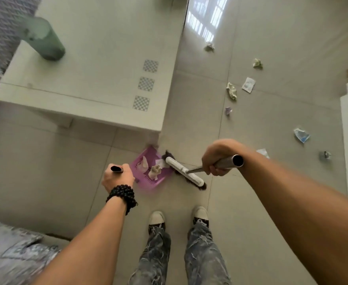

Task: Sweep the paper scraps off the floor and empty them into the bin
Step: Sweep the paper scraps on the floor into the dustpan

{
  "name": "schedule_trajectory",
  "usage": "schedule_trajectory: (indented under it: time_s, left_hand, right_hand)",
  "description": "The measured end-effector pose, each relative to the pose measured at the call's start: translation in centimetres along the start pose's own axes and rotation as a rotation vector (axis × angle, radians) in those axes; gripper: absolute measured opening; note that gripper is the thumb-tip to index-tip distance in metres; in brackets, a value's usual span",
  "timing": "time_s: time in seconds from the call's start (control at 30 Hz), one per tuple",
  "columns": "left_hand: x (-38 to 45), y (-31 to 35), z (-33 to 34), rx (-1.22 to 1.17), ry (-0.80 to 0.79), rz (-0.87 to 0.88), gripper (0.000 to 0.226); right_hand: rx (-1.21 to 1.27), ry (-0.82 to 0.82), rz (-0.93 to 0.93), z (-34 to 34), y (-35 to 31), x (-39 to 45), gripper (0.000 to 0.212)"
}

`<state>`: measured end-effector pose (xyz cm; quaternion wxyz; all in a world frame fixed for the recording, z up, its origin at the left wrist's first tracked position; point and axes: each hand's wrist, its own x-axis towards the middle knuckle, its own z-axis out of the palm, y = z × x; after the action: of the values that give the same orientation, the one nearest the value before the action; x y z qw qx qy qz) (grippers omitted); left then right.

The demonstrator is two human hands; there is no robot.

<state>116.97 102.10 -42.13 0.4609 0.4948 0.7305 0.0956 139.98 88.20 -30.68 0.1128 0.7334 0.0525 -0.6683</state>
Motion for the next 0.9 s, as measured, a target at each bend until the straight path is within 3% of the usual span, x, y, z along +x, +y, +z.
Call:
schedule_trajectory:
  time_s: [0.1,0.43,0.63,0.9]
  left_hand:
    - [-0.8,-0.3,-0.7,0.017,-0.031,0.006,0.015]
    - [-7.3,-0.3,1.5,0.159,-0.162,0.135,0.016]
    - [-12.9,2.8,8.1,0.223,-0.274,0.239,0.017]
    - [-21.6,7.1,22.4,0.369,-0.389,0.446,0.024]
  right_hand:
    - [0.241,-0.03,0.09,0.8,2.7,-1.3,0.012]
    - [0.682,0.237,-0.032,2.3,13.8,-3.0,0.023]
    - [0.799,0.455,-0.01,2.7,23.0,-1.9,0.008]
    - [0.933,0.652,0.088,-1.6,37.8,-1.2,0.025]
